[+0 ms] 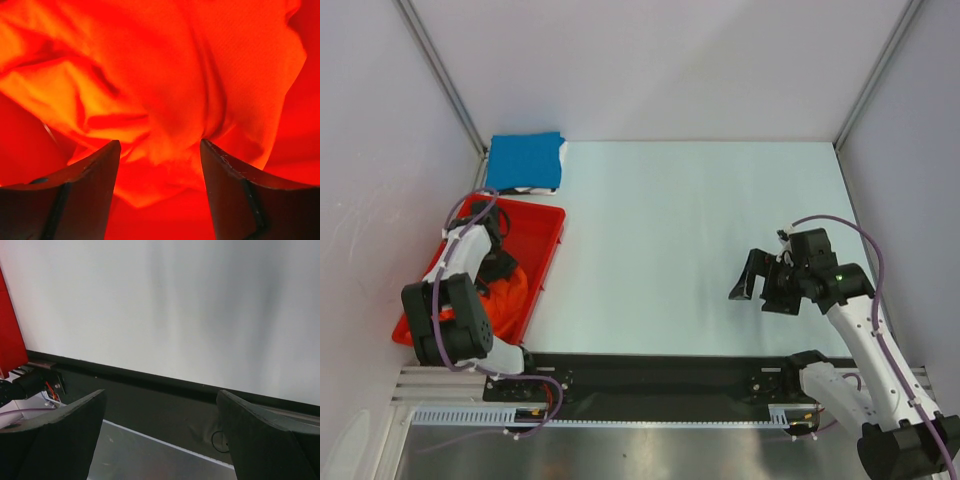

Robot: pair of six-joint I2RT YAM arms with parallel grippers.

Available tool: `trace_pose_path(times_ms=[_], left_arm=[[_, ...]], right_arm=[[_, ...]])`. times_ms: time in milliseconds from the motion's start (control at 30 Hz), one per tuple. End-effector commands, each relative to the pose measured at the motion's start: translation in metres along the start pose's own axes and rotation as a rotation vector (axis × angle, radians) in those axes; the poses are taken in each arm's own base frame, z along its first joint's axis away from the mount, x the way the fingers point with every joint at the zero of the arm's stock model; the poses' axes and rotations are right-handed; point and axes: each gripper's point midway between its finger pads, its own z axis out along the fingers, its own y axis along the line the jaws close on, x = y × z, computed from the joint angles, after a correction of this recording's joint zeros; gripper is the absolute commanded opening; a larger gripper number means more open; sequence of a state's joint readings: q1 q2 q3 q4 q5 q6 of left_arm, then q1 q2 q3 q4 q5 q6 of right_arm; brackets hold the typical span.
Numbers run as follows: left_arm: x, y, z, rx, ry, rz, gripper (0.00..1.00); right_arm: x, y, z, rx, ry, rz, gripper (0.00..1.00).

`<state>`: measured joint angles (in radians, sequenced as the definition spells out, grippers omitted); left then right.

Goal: Fold and stack the t-shirts
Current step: Grab the tshirt from the pile

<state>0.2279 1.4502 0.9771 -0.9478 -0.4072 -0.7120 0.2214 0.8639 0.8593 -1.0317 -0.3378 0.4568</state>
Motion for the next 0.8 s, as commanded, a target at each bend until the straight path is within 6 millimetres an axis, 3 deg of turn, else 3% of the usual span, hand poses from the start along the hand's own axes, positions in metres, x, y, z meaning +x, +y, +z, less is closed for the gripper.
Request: trace_pose_path(times_ms=[0, 33, 200, 233, 300, 333, 400, 533, 700, 733, 767], left_arm=[[-0.039, -0.022, -0.005, 0.048, -0.089, -0.030, 0.70], [-0.046, -0.027, -0.007, 0.059, -0.098, -0.030, 0.65], [-0.044, -0.046, -0.005, 0.146, -0.074, 0.004, 0.41], [-0.043, -0.046, -0.006, 0.156, -0.074, 0.002, 0.24], [-0.048, -0.043, -0.017, 0.181, -0.110, -0.007, 0.13], [-0.051, -0.041, -0.021, 0.181, -0.128, -0.007, 0.00], [-0.056, -0.034, -0.033, 0.182, -0.154, -0.015, 0.00], [-0.070, -0.037, -0.081, 0.326, -0.231, -0.071, 0.00], [-0.096, -0.045, -0.182, 0.598, -0.381, -0.141, 0.00], [-0.104, -0.050, -0.216, 0.679, -0.420, -0.141, 0.00], [-0.104, -0.057, -0.233, 0.728, -0.425, -0.122, 0.00]], right_arm=[[-0.001, 0.007, -0.014, -0.023, -0.029, -0.045, 1.00], [0.000, 0.007, -0.015, -0.022, -0.025, -0.048, 1.00], [0.000, 0.008, -0.015, -0.031, -0.025, -0.049, 1.00], [0.000, 0.009, -0.014, -0.034, -0.022, -0.048, 1.00], [-0.002, 0.011, -0.013, -0.040, -0.022, -0.049, 1.00], [-0.003, 0.011, -0.011, -0.040, -0.014, -0.045, 1.00], [-0.006, 0.013, -0.010, -0.049, -0.018, -0.048, 1.00], [-0.009, 0.016, -0.005, -0.058, -0.009, -0.038, 1.00], [-0.013, 0.020, 0.000, -0.067, 0.011, -0.025, 1.00], [-0.014, 0.022, 0.000, -0.071, 0.011, -0.026, 1.00], [-0.015, 0.023, 0.000, -0.071, 0.009, -0.027, 1.00]])
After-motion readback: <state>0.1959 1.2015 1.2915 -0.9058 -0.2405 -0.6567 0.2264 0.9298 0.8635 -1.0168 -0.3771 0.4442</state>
